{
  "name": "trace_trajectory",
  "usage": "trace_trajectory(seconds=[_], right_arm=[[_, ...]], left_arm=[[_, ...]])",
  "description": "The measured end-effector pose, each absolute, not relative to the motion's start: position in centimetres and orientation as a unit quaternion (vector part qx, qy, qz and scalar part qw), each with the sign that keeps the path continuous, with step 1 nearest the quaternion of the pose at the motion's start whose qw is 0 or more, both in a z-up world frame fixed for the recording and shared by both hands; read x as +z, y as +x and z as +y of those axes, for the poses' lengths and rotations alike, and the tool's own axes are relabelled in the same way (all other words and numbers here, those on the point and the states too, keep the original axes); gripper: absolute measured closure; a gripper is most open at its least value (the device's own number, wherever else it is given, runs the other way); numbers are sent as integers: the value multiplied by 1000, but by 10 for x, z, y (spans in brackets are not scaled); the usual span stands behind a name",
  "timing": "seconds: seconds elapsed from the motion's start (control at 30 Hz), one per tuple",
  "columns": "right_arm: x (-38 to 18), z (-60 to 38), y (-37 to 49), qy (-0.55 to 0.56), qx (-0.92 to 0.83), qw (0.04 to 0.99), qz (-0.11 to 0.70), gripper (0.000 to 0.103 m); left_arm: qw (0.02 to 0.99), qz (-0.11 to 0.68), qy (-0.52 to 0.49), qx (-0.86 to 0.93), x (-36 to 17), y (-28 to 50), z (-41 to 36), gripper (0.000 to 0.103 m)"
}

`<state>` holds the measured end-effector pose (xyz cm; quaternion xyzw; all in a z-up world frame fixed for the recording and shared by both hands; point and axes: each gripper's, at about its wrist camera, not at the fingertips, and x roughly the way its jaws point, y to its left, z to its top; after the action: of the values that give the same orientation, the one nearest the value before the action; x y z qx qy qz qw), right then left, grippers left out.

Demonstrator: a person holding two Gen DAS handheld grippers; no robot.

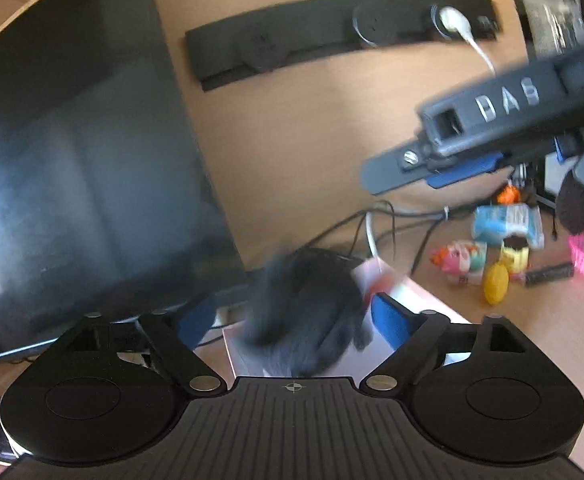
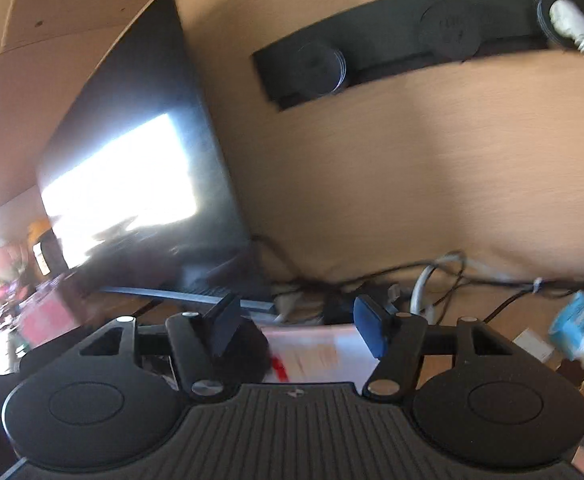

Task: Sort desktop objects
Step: 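Carry the yogurt bottle into the pink box while the left tool carries the plush mouse there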

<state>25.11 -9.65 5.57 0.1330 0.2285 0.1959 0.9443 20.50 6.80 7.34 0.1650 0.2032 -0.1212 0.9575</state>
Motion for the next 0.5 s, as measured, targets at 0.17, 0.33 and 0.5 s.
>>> trace_trajectory(seconds=[0.17,0.33,0.5], right_arm=[[28,-113,225,77,137,961,228,33],[-30,-123,200,-64,48,958,276,33],[-58,-128,228,-135,8,952,276,38]], left_arm=[[952,247,135,-118,63,176,82,3],[940,321,63,-99,46,158,96,2],[934,344,42,-92,40,142,93,1]])
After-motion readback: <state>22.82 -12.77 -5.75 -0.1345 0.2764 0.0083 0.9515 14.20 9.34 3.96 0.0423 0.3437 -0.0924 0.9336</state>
